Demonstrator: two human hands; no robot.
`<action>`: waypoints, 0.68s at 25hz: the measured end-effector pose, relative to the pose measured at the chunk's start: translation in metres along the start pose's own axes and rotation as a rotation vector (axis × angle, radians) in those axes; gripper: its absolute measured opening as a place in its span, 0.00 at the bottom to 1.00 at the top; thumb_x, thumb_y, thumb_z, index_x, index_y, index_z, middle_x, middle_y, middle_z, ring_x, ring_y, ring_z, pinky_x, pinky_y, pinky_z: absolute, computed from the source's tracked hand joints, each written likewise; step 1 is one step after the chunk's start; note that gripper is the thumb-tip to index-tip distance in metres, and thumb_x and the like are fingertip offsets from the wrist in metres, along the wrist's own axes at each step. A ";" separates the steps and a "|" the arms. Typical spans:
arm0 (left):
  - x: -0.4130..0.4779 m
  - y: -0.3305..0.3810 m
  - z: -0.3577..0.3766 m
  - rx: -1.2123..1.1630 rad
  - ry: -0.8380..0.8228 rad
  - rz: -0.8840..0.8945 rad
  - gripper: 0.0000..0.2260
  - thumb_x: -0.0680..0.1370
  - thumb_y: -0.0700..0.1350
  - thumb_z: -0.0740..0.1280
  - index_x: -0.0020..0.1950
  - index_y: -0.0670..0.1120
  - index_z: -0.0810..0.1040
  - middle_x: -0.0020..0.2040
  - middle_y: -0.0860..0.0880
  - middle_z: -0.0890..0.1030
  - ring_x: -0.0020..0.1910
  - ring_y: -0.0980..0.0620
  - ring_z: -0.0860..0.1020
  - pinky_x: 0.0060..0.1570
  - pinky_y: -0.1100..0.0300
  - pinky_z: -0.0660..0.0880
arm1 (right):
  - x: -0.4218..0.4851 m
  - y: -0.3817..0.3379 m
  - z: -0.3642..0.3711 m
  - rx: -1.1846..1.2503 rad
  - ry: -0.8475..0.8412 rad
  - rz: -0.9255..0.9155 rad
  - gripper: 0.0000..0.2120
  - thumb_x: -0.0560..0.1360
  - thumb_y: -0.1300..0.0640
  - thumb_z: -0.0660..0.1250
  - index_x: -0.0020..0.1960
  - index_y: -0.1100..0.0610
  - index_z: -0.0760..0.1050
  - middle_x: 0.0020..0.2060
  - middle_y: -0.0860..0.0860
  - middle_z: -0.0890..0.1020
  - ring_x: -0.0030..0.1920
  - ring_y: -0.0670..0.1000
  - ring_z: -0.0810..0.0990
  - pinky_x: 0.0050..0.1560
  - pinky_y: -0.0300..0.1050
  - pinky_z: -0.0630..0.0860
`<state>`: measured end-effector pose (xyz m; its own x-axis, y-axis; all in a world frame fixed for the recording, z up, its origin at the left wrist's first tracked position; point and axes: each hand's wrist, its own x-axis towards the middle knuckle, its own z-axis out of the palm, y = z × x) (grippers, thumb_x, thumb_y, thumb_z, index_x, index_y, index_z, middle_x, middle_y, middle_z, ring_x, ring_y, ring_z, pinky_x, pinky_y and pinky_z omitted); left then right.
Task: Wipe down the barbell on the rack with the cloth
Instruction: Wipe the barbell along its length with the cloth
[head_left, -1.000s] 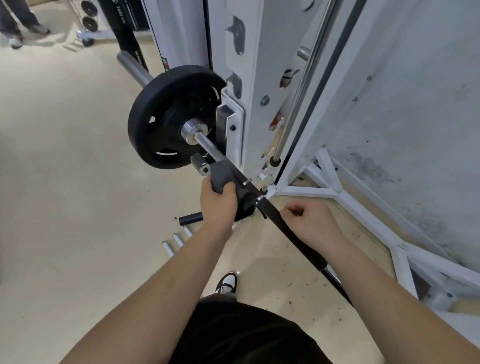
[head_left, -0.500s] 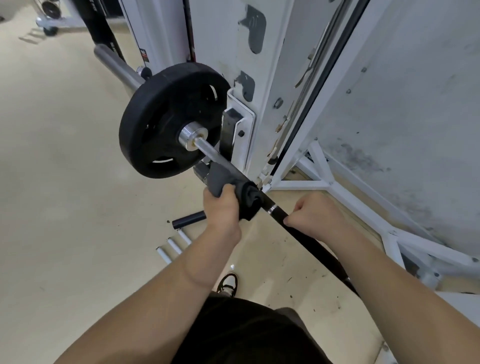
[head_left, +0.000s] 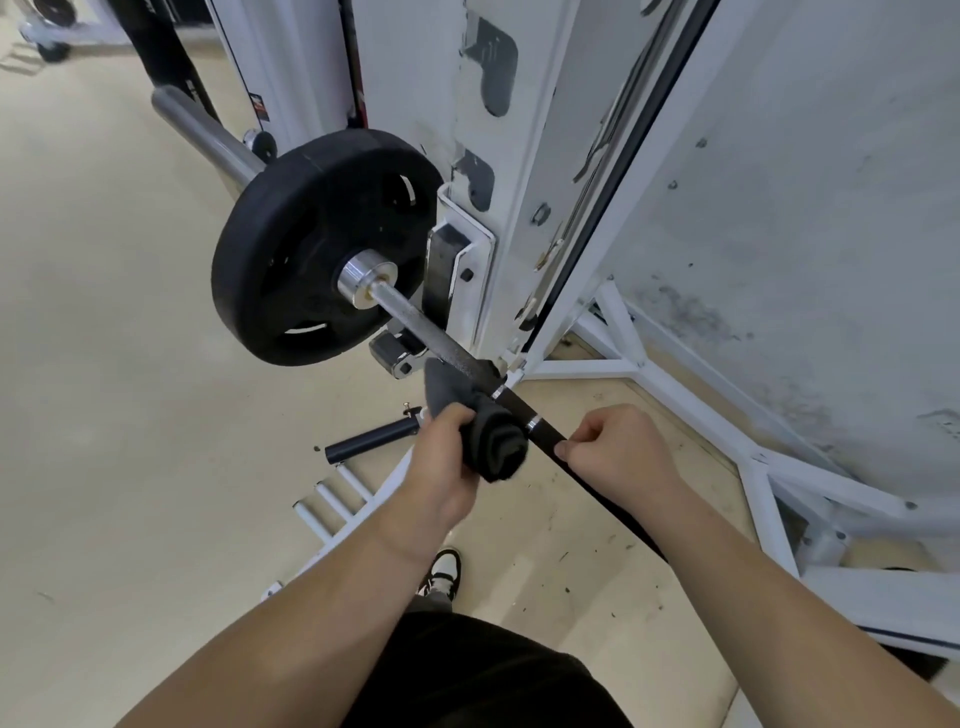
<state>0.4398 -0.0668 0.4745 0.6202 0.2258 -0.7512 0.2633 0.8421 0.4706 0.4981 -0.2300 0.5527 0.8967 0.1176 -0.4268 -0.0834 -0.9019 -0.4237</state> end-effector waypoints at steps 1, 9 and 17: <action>-0.008 -0.016 -0.001 0.068 -0.073 -0.038 0.18 0.76 0.36 0.62 0.65 0.44 0.78 0.52 0.38 0.83 0.49 0.41 0.81 0.53 0.42 0.79 | -0.002 0.001 0.002 -0.016 0.009 -0.013 0.07 0.70 0.54 0.75 0.34 0.54 0.82 0.32 0.49 0.84 0.37 0.52 0.83 0.41 0.48 0.80; -0.030 -0.047 0.006 0.114 0.083 0.184 0.12 0.80 0.38 0.70 0.64 0.45 0.80 0.54 0.44 0.87 0.55 0.42 0.85 0.59 0.43 0.82 | -0.022 0.038 -0.001 -0.011 0.099 -0.187 0.08 0.78 0.47 0.68 0.42 0.46 0.82 0.41 0.43 0.81 0.44 0.46 0.79 0.38 0.43 0.70; -0.099 -0.071 0.006 0.325 -0.058 0.176 0.11 0.79 0.33 0.68 0.59 0.42 0.82 0.48 0.43 0.88 0.42 0.46 0.87 0.38 0.56 0.83 | -0.049 0.090 -0.022 0.129 0.073 -0.175 0.11 0.78 0.58 0.65 0.39 0.52 0.83 0.36 0.47 0.84 0.39 0.52 0.82 0.45 0.54 0.83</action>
<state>0.3644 -0.1520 0.5188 0.7153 0.3173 -0.6226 0.3641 0.5912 0.7196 0.4563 -0.3259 0.5528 0.9310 0.2328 -0.2812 0.0250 -0.8091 -0.5871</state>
